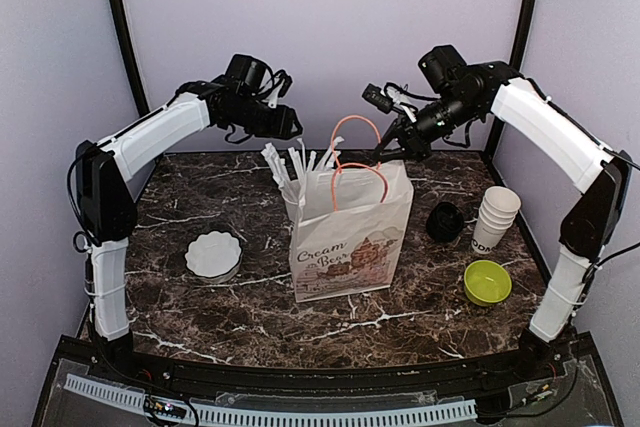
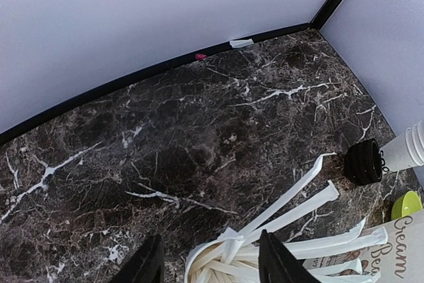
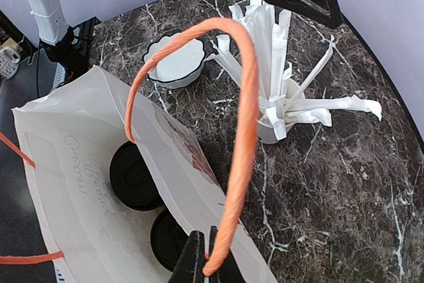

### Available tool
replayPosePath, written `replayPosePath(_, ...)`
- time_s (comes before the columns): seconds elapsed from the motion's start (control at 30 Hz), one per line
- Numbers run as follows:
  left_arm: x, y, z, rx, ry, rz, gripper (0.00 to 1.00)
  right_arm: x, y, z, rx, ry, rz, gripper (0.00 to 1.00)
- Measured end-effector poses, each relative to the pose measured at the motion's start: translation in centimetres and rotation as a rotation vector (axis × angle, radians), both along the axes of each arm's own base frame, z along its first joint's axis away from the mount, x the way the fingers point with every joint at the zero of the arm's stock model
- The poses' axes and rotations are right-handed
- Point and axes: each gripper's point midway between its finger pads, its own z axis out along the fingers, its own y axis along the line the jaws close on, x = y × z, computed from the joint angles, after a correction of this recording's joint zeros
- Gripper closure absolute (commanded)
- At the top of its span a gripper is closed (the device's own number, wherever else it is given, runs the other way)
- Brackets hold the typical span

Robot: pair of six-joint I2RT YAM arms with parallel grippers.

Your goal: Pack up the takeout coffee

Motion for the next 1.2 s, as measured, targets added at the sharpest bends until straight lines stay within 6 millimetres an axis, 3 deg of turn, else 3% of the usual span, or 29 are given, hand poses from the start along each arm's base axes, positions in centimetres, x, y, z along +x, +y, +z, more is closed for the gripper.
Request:
replayPosePath(0.2,0.1,0.1,-0.2,-0.014,0.017,0.004,0.44,0.0,0.0,0.1,0.001,-0.001,0.000,0.97)
replayPosePath(0.47,0.2,-1.1,-1.3,-0.038,0.059,-0.040,0.53,0.0,0.0,0.1,0.001,-0.001,-0.001,0.97)
replayPosePath(0.8,0.0,-2.0,-3.4,-0.042,0.115,-0.083,0.89,0.0,0.0,0.1,0.002,0.003,-0.005,0.97)
replayPosePath(0.93,0.1,-2.2,-2.4,-0.050,0.091,-0.094,0.98,0.0,0.0,0.1,0.002,0.007,-0.008,0.97)
replayPosePath(1.2,0.0,-2.4,1.1,-0.078,0.011,-0.126,1.00,0.0,0.0,0.1,0.003,0.010,-0.012,0.97)
